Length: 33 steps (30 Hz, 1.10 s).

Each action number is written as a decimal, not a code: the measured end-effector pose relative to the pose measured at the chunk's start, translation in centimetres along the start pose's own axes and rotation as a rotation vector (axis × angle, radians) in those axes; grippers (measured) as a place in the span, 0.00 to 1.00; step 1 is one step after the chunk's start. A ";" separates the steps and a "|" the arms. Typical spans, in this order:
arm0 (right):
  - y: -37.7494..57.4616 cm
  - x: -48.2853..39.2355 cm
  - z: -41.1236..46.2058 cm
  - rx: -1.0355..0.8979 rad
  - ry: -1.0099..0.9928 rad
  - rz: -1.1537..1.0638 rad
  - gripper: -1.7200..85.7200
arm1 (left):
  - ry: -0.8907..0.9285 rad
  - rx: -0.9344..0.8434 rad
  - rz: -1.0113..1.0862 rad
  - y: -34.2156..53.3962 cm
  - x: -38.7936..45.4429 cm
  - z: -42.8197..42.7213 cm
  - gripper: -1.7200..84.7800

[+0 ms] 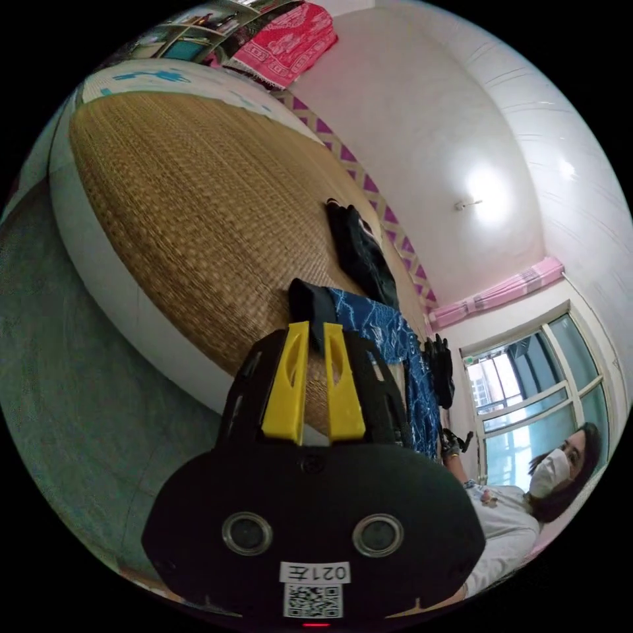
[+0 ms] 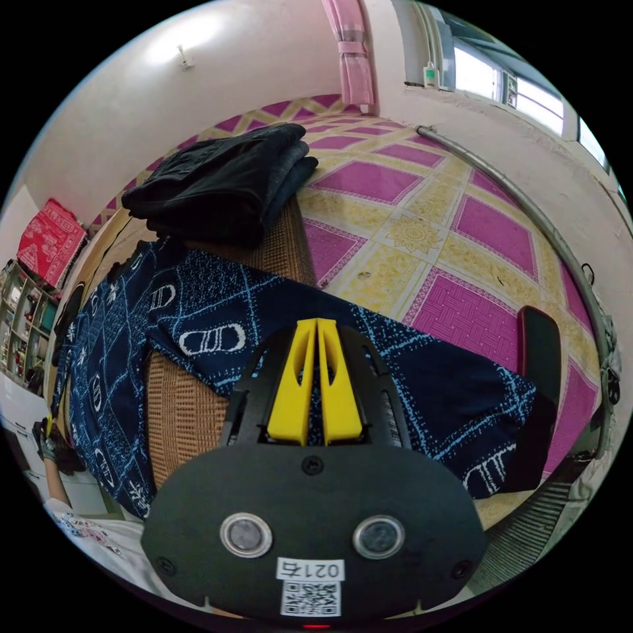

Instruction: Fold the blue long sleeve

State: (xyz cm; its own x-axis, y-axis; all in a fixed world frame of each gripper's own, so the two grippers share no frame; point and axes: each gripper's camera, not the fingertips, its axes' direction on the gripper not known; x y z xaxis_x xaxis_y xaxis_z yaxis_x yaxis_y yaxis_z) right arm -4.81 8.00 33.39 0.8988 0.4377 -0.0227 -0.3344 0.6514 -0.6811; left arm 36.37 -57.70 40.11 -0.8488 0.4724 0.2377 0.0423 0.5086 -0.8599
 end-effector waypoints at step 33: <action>-2.1 -1.2 0.8 0.007 0.013 -0.010 0.01 | 0.050 -0.264 0.915 13.7 49.7 38.0 0.01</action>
State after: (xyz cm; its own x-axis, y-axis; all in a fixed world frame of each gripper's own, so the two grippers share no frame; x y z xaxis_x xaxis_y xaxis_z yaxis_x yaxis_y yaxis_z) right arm -5.43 6.58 35.40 0.9055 0.4236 -0.0254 -0.3277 0.6598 -0.6762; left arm -25.22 -54.59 22.97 -0.4045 0.7949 -0.4522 0.8015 0.0699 -0.5939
